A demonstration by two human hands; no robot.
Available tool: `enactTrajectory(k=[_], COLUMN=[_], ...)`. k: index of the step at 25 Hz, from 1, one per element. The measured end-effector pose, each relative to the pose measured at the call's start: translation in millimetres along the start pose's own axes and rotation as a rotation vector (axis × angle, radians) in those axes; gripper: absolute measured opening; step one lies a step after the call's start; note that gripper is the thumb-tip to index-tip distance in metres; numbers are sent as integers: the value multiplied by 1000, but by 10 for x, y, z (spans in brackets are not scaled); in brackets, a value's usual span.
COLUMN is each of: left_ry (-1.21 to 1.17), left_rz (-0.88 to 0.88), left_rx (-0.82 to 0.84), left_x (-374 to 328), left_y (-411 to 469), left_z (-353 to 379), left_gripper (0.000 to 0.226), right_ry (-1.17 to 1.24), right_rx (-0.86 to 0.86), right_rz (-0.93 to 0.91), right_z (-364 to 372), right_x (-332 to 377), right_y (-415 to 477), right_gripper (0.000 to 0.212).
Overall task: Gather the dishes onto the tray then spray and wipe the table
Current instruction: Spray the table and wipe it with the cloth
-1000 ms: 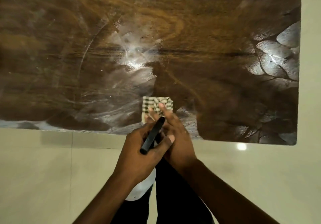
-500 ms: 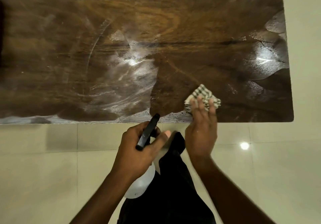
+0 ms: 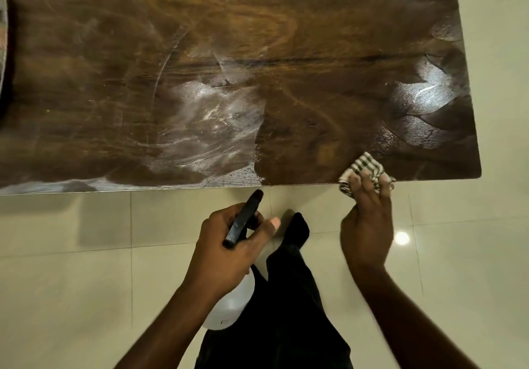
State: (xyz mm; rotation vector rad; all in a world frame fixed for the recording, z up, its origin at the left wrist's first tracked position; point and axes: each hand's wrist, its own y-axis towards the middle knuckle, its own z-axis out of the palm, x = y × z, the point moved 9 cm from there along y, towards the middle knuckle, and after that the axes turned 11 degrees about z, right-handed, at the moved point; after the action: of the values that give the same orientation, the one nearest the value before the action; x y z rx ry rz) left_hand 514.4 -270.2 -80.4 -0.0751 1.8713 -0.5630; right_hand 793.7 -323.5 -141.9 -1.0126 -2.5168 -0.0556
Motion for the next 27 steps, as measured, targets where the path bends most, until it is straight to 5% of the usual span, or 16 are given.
enactTrajectory(k=[3,6,9,12,15,17,22,25,27], left_ry=[-47,-27,13,31,-54,-100,-84,-75,-57], left_rz=[26,36,27,-9,-43,-48,-67,-81,-82], left_rx=[-29,-64,-73,-83,-107,-112,-131,-112,-115], left_x=[9,24,85,172,169,134,77,46,26], left_y=[0,61,132,199,272,348,585,767,863], left_z=[-72,-217,-371,-477,-552,-566,-613,-661,-738], left_gripper=[23,16,22,39,33,26,17,22,37], right_ry=[99,124,-160,-242,-157,-112,51,-53,-200], right_rx=[106,291,427,356,158,92,436,395,390], right_rz=[-79,-495,-872,-634,-215,-145,-515,-967,-968], right_z=[399,639,674,484,230,350,1063,918,851], right_x=[810,1568,1776,1402,1107,1304,2002,2182,2106], right_y=[-544,-912,-778,-29,568,447,-700,-538,97], right_gripper=[70,52,52,66,61,62,64,56,62])
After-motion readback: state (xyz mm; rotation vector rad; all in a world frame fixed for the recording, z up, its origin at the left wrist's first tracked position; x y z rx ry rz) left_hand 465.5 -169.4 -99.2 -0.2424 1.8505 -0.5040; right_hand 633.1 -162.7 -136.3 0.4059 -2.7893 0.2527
